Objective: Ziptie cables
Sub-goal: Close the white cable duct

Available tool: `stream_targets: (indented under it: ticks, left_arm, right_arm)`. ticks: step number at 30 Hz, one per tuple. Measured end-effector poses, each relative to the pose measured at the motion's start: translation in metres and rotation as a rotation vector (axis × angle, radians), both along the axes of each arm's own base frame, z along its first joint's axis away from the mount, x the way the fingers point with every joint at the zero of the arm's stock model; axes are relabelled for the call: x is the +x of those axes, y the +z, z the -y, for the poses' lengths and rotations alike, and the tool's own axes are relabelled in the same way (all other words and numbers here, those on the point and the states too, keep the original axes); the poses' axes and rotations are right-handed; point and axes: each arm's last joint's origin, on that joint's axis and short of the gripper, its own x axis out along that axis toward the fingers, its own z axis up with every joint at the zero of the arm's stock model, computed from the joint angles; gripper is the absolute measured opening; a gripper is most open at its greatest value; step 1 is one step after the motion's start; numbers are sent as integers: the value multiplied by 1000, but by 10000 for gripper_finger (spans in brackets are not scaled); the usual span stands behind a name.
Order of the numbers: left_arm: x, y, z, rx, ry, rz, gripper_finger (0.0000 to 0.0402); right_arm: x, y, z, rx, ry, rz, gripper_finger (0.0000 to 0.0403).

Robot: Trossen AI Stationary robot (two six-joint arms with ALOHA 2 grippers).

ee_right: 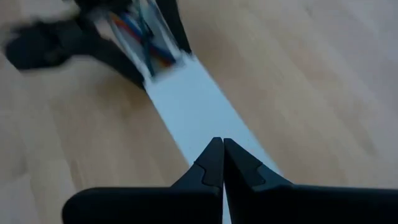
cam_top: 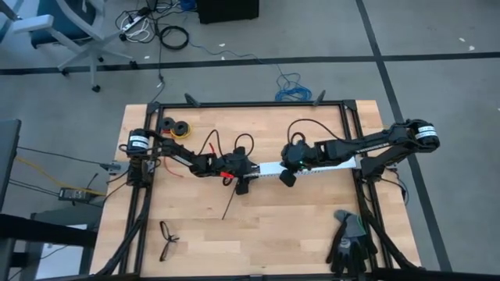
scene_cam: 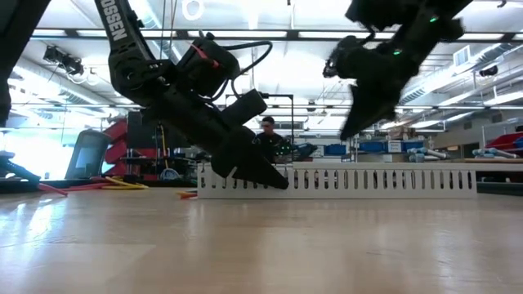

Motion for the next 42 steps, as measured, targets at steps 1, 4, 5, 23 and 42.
stream_targets:
  ticks: [1,4,5,23,42]
  left_arm:
    - [0,0,0,-1,0,0,234]
    - [0,0,0,-1,2,0,236]
    - [0,0,0,-1,2,1,236]
    - [0,0,-1,0,7,0,237]
    - [-2,-1,-1,5,8,-13,237]
  right_arm:
    - [-5,1,-2,7,-17,-25,0]
    - [-18,2,-7,52,-71,-95,0]
    - [-21,1,-8,63,-91,-125,0]
    - [44,-34,10,-27,99,104,0]
    - [12,-46,22,243,-67,-130,0]
